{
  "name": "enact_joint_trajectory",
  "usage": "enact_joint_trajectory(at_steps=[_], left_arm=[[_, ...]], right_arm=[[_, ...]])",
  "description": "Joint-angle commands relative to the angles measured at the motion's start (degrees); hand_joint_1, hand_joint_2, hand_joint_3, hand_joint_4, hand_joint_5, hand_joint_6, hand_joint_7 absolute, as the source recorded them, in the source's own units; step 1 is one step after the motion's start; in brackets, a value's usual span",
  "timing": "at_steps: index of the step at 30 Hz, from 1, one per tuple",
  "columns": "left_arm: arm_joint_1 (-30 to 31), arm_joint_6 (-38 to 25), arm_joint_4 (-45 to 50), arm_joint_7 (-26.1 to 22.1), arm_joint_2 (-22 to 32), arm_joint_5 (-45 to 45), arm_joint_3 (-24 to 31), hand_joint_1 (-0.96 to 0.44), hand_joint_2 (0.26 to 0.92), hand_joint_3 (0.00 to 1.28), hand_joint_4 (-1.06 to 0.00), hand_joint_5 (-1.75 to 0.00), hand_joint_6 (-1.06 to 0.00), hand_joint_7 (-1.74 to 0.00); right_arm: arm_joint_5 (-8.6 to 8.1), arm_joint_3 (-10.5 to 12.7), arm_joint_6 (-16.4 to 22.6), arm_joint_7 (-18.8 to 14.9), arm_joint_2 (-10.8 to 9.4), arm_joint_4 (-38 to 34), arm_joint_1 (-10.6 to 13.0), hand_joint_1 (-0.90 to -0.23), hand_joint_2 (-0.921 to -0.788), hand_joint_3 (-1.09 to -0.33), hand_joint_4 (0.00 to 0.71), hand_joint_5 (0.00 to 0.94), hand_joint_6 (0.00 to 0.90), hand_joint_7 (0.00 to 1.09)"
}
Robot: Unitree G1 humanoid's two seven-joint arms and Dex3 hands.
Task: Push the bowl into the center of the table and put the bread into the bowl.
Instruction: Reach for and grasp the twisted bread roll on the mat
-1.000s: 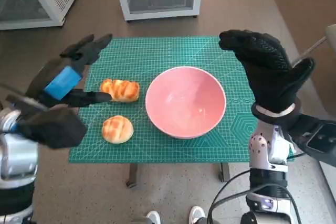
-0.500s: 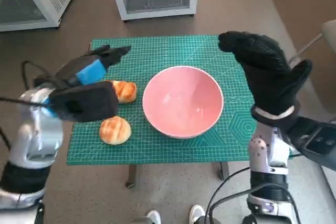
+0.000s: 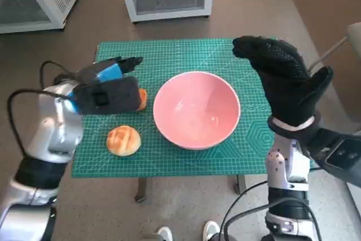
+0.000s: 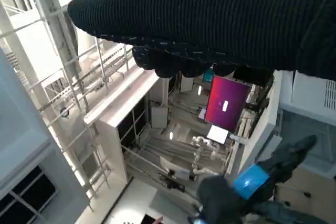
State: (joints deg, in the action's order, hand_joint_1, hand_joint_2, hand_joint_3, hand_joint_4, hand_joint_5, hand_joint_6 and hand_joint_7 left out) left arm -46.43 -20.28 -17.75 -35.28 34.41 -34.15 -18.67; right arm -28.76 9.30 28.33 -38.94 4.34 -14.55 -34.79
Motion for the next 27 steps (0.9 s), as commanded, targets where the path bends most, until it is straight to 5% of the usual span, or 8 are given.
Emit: enact_joint_trajectory(at_steps=[1, 17, 27], left_arm=[[-2.6, 1.1, -6.2, 1.6, -1.3, -1.8, -2.3, 0.05, 0.712, 0.02, -0.04, 0.00, -0.22, -0.04], [-9.4, 3.9, -27.9, 6.5, -6.0, -4.4, -7.2, 0.04, 0.721, 0.03, -0.11, -0.02, -0.24, -0.03], [-12.3, 4.6, -38.9, 14.1, -10.2, -4.4, -8.1, 0.11, 0.746, 0.05, -0.23, -0.03, -0.35, -0.06]], right_arm=[[1.03, -0.1, 0.3, 0.0, 0.3, -1.1, 1.2, -0.554, -0.921, -0.424, 0.411, 0.012, 0.127, 0.69], [1.54, 0.0, 1.8, -0.3, 1.1, -1.6, 2.4, -0.555, -0.921, -0.442, 0.396, 0.002, 0.111, 0.68], [1.05, 0.1, 2.2, -0.7, 1.2, -2.3, 2.6, -0.553, -0.921, -0.454, 0.380, 0.000, 0.098, 0.67]])
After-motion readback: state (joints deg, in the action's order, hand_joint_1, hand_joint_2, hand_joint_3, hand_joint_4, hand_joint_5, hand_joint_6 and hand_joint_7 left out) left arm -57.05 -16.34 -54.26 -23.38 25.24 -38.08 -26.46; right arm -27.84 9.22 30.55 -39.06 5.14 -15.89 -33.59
